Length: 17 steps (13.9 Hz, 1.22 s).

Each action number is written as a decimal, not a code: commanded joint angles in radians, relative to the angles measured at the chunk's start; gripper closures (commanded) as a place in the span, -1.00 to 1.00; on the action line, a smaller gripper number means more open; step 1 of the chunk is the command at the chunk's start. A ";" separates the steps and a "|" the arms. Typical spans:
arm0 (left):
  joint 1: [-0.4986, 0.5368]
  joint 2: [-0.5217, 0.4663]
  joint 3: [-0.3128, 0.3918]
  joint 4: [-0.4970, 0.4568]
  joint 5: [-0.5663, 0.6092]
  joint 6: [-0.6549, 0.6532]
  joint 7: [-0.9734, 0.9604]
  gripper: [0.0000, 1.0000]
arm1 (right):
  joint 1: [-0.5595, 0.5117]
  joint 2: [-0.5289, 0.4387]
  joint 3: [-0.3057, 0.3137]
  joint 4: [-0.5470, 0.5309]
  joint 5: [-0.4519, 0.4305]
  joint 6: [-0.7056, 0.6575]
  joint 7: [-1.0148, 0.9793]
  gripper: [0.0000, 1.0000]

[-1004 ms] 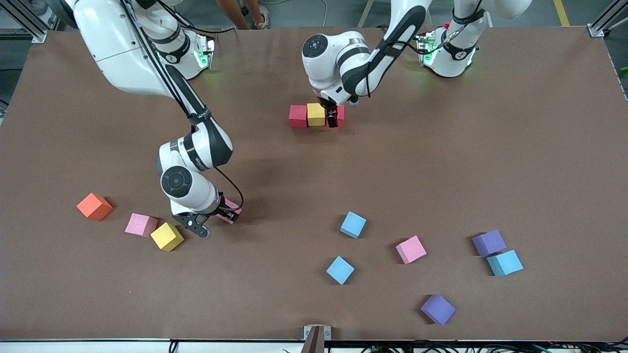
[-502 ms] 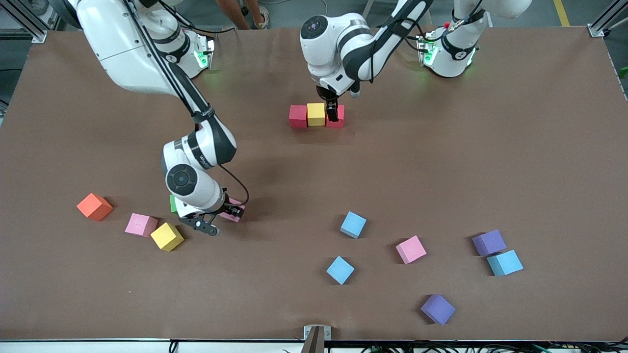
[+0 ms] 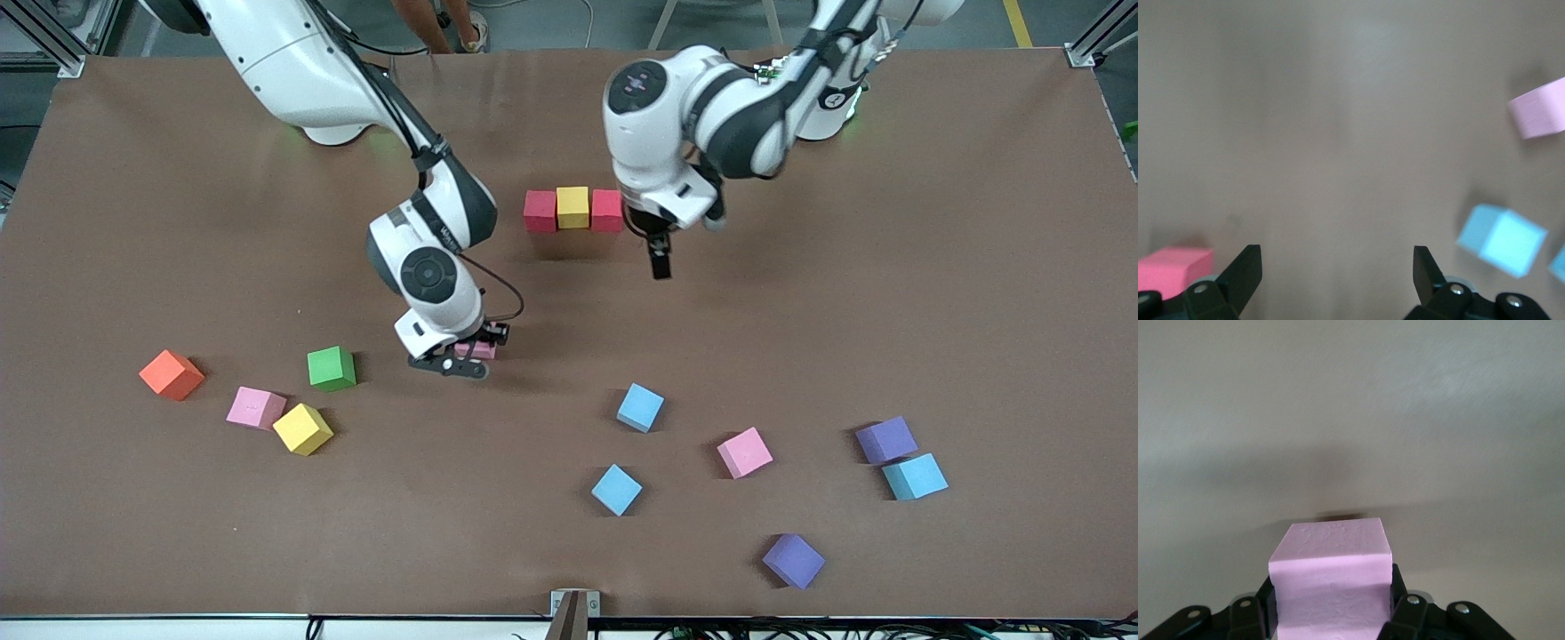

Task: Arrange 11 blocks into digit 3
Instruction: 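Carry the pink cube toward the cube row while the left gripper reaches purple, then grasp the purple cube with the left gripper while the right gripper holds pink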

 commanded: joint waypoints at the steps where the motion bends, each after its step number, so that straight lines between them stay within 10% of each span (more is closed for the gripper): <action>1: 0.114 0.000 -0.015 0.078 0.015 -0.061 0.212 -1.00 | 0.063 -0.042 -0.006 -0.046 0.000 0.001 -0.024 0.31; 17: 0.687 0.028 0.018 0.112 -0.219 0.094 1.892 -1.00 | 0.229 -0.212 0.002 -0.380 0.080 0.263 -0.010 0.31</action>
